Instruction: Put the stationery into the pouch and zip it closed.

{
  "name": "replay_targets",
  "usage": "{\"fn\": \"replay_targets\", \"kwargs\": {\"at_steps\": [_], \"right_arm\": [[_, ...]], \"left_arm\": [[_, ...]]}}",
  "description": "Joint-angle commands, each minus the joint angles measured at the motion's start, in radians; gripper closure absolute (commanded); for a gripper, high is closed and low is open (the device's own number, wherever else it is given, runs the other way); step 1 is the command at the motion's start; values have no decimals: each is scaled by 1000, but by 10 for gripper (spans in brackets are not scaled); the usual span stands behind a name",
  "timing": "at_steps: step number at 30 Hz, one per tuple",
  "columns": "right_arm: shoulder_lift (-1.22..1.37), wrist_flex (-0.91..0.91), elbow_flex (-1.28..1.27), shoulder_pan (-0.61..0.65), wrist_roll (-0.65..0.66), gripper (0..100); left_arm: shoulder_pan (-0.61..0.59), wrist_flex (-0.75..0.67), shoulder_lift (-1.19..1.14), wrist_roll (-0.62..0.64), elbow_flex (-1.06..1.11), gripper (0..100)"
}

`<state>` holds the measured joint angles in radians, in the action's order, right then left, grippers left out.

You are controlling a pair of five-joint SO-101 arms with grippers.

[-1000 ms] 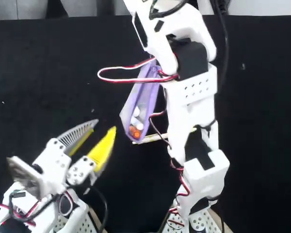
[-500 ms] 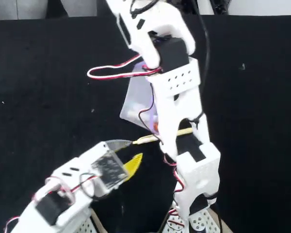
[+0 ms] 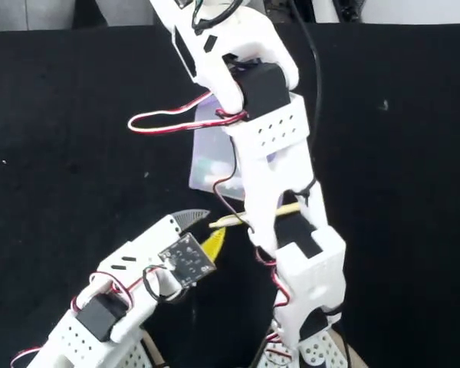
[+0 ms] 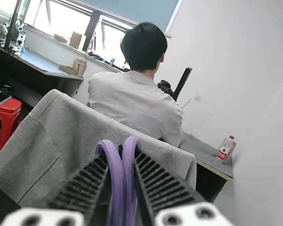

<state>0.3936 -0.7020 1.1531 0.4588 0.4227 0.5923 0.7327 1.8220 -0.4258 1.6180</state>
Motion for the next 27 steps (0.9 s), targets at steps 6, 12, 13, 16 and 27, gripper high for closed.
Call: {"fn": "replay_targets", "kwargs": {"at_steps": [6, 12, 13, 16, 27], "right_arm": [[-15, -40, 18, 18, -11, 988], [-10, -43, 51, 32, -11, 988], [-10, -44, 59, 32, -11, 988], [-12, -44, 70, 32, -8, 988], [-13, -46, 65, 12, -5, 988]], "left_arm": [[-1, -49, -212, 38, -125, 856], [2, -160, -546, 55, -297, 855], [4, -189, -612, 55, -320, 855], [42, -242, -812, 54, -398, 855], [107, -270, -1464, -81, -754, 855]]}}
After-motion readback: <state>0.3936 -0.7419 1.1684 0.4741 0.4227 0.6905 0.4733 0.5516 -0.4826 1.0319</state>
